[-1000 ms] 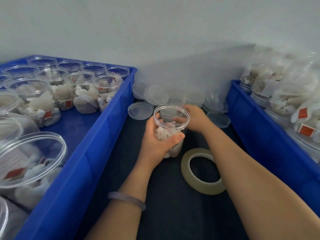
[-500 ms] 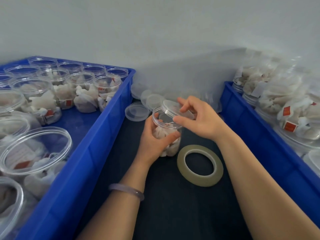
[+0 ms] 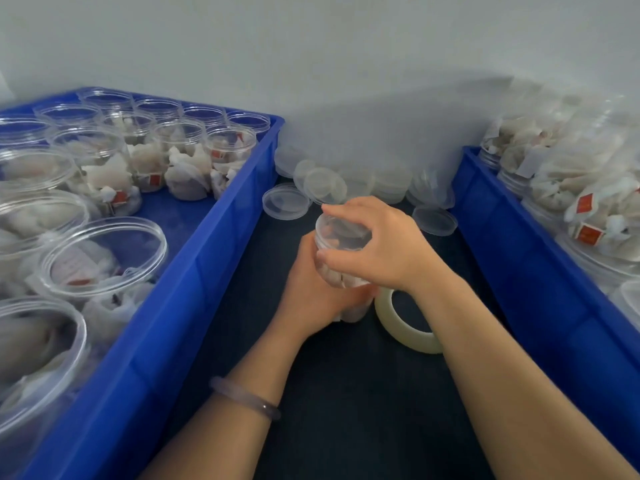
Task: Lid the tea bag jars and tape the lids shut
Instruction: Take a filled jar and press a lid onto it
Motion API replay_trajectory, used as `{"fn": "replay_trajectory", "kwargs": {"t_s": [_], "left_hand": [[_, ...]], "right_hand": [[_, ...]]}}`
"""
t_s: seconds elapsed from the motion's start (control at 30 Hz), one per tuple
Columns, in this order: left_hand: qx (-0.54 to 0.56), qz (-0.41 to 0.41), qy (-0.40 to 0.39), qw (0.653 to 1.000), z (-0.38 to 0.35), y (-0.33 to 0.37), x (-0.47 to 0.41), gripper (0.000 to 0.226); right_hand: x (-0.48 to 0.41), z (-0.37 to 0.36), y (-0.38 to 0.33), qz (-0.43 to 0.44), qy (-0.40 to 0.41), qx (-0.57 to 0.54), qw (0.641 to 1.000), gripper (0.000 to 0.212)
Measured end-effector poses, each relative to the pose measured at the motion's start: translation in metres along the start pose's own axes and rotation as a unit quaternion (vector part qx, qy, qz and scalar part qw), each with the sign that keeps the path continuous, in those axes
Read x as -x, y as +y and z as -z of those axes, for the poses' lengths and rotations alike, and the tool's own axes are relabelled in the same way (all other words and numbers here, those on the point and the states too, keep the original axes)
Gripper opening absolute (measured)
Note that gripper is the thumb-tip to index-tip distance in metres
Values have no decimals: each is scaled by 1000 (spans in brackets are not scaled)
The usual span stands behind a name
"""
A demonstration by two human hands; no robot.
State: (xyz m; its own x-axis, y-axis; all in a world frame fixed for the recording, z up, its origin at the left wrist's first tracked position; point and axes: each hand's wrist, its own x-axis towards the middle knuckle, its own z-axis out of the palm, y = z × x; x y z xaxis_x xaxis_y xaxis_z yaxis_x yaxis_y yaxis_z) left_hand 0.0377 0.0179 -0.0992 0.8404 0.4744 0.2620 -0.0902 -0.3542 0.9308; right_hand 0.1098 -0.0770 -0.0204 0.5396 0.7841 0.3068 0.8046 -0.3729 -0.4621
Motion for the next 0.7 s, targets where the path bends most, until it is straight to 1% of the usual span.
{"fn": "replay_trajectory", "kwargs": {"t_s": [0.07, 0.17, 0.2, 0.27, 0.33, 0.4, 0.47, 0.57, 0.67, 0.7], "left_hand": [[-37, 4, 3, 999, -2, -2, -2, 77], [-52, 11, 15, 998, -2, 1, 0, 76], [-56, 5, 13, 998, -1, 2, 0, 73], [-40, -6, 14, 999, 0, 2, 3, 71], [32, 14, 23, 999, 1, 1, 6, 74], [58, 27, 15, 998, 3, -2, 6, 82], [68, 15, -21, 997, 5, -2, 6, 91], [76, 5, -60, 995, 10, 0, 7, 95], [67, 13, -76, 995, 13, 1, 7, 87], [58, 13, -72, 996, 11, 1, 5, 83]], "right_hand": [[2, -9, -5, -42, 38, -11, 998, 63], [6, -18, -17, -89, 81, 37, 992, 70], [9, -20, -21, -103, 75, 69, 989, 75], [18, -20, -27, -111, 27, 136, 984, 85], [27, -11, -27, -105, -30, 163, 981, 85], [34, 8, -22, -106, -66, 126, 984, 74], [35, 25, -18, -113, -56, 80, 989, 64], [27, 29, -10, -107, -20, 70, 992, 68], [19, 18, -9, -45, -61, -45, 996, 78], [16, 14, -8, -42, -60, -72, 995, 80]]}}
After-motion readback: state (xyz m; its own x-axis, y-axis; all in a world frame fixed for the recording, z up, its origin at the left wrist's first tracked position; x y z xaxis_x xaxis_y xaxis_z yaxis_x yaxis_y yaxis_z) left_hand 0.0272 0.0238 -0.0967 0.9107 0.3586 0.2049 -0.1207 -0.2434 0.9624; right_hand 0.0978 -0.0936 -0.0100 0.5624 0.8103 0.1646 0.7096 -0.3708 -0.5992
